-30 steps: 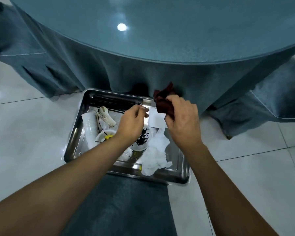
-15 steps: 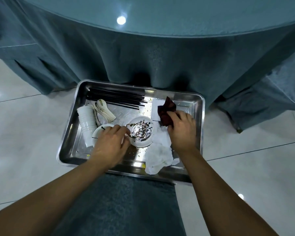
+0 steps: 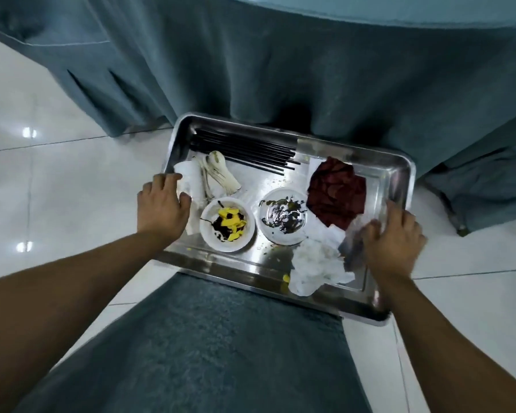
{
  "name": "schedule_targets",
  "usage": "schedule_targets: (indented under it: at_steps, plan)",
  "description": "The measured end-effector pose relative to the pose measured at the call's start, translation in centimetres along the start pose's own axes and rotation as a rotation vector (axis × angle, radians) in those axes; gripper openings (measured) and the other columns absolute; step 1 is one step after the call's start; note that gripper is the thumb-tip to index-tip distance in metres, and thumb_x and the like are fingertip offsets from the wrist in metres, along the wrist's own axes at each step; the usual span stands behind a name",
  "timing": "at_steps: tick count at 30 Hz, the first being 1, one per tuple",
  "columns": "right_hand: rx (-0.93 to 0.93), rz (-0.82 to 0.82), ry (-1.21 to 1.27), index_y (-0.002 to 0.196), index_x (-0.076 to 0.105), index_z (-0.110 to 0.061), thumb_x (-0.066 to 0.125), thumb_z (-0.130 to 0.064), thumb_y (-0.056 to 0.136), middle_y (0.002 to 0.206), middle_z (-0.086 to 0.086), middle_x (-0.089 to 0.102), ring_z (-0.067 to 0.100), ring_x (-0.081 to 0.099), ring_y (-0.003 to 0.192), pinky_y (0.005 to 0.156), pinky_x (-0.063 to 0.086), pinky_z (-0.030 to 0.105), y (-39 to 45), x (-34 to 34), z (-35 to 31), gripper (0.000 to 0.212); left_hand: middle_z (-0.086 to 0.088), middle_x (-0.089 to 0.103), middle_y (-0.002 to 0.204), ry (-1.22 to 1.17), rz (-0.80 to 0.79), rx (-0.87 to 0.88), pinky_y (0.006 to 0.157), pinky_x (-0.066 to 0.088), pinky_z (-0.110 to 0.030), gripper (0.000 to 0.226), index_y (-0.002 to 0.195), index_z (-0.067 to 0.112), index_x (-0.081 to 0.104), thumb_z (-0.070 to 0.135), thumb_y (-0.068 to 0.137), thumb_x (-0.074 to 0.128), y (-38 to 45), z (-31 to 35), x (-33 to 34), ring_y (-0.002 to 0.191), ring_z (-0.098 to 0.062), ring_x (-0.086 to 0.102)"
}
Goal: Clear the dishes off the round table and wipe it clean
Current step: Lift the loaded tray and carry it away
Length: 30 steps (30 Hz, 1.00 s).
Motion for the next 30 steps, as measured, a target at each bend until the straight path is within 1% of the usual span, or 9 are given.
schedule_targets:
  at_steps: [2,5,7,12,15,17,19,24,30]
  plan:
    - [0.067,0.018,-0.014,0.146,0.04,-0.021,0.05,-0.031,0.089,0.138,0.022,0.048,0.044,0.047,0.118,0.099,0.037,0.056,-0.2,0.6,1.5,0.059,-0.025,0.054,0.129,-0.009,-0.032,-0.074,0.091,0.044,-0.055,0.042,0.135,0.01,0.052,0.023,0.095,0.051,0.8,-1.8,1.4,0.107,-0.048,0.052]
    - [0.169,-0.051,0.014,0.153,0.027,-0.03,0.054,-0.028,0.094,0.151,0.017,0.037,0.047,0.043,0.125,0.104,0.033,0.058,-0.9,1.8,3.3,0.064,-0.019,0.047,0.141,-0.055,-0.052,-0.147,0.099,0.041,-0.054,0.048,0.147,0.022,0.043,0.025,0.099,0.045,2.0,-3.5,2.8,0.117,-0.046,0.048]
    - [0.22,-0.044,0.08,0.155,0.022,-0.031,0.052,-0.028,0.097,0.154,0.016,0.034,0.049,0.044,0.124,0.105,0.034,0.059,-1.5,2.5,4.2,0.065,-0.017,0.041,0.147,-0.099,-0.084,-0.199,0.102,0.039,-0.055,0.05,0.151,0.025,0.037,0.026,0.102,0.041,2.6,-4.2,3.8,0.122,-0.046,0.046]
    - [0.276,0.016,0.218,0.157,0.022,-0.03,0.04,-0.036,0.1,0.142,0.022,0.042,0.047,0.047,0.119,0.104,0.041,0.057,-1.6,3.3,5.9,0.06,-0.018,0.038,0.148,-0.245,-0.21,-0.261,0.107,0.039,-0.056,0.057,0.157,0.035,0.027,0.027,0.102,0.041,3.1,-5.6,6.5,0.124,-0.047,0.047]
    - [0.327,0.02,0.258,0.156,0.024,-0.032,0.039,-0.038,0.101,0.133,0.022,0.045,0.044,0.047,0.12,0.105,0.04,0.055,-1.1,3.4,6.4,0.058,-0.02,0.043,0.14,-0.425,-0.178,-0.322,0.108,0.042,-0.054,0.06,0.156,0.038,0.027,0.026,0.1,0.047,4.1,-5.8,6.8,0.121,-0.046,0.051]
    - [0.375,0.028,0.298,0.154,0.029,-0.031,0.04,-0.04,0.1,0.132,0.021,0.047,0.042,0.048,0.121,0.106,0.041,0.054,-0.7,3.5,6.4,0.056,-0.021,0.044,0.141,-0.482,-0.164,-0.414,0.108,0.043,-0.054,0.065,0.157,0.035,0.024,0.027,0.098,0.05,5.0,-6.2,6.9,0.124,-0.045,0.051]
    - [0.408,0.042,0.327,0.151,0.033,-0.033,0.043,-0.043,0.1,0.131,0.018,0.048,0.04,0.051,0.12,0.104,0.043,0.054,-0.6,3.3,6.3,0.053,-0.019,0.047,0.143,-0.508,-0.184,-0.487,0.109,0.043,-0.053,0.069,0.158,0.029,0.026,0.028,0.094,0.053,5.7,-6.7,6.9,0.125,-0.044,0.052]
    - [0.425,0.089,0.384,0.149,0.041,-0.031,0.05,-0.039,0.1,0.128,0.016,0.052,0.035,0.055,0.118,0.101,0.046,0.048,-1.2,0.8,5.5,0.049,-0.017,0.059,0.128,-0.55,-0.224,-0.537,0.099,0.052,-0.051,0.062,0.148,0.029,0.044,0.03,0.087,0.056,5.3,-7.5,5.4,0.107,-0.042,0.062]
    - [0.442,0.075,0.409,0.146,0.044,-0.031,0.049,-0.044,0.1,0.126,0.015,0.055,0.038,0.058,0.114,0.098,0.05,0.052,-2.8,-5.2,3.8,0.049,-0.017,0.059,0.132,-0.573,-0.18,-0.51,0.1,0.051,-0.05,0.054,0.148,0.022,0.046,0.027,0.094,0.055,2.6,-7.7,-1.0,0.109,-0.043,0.061]
Point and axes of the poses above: each hand's wrist, its own y-axis towards the middle knuckle, its own x-axis out of the palm, z = x × y, the point moved 5 cm from there along y, towards the middle knuckle
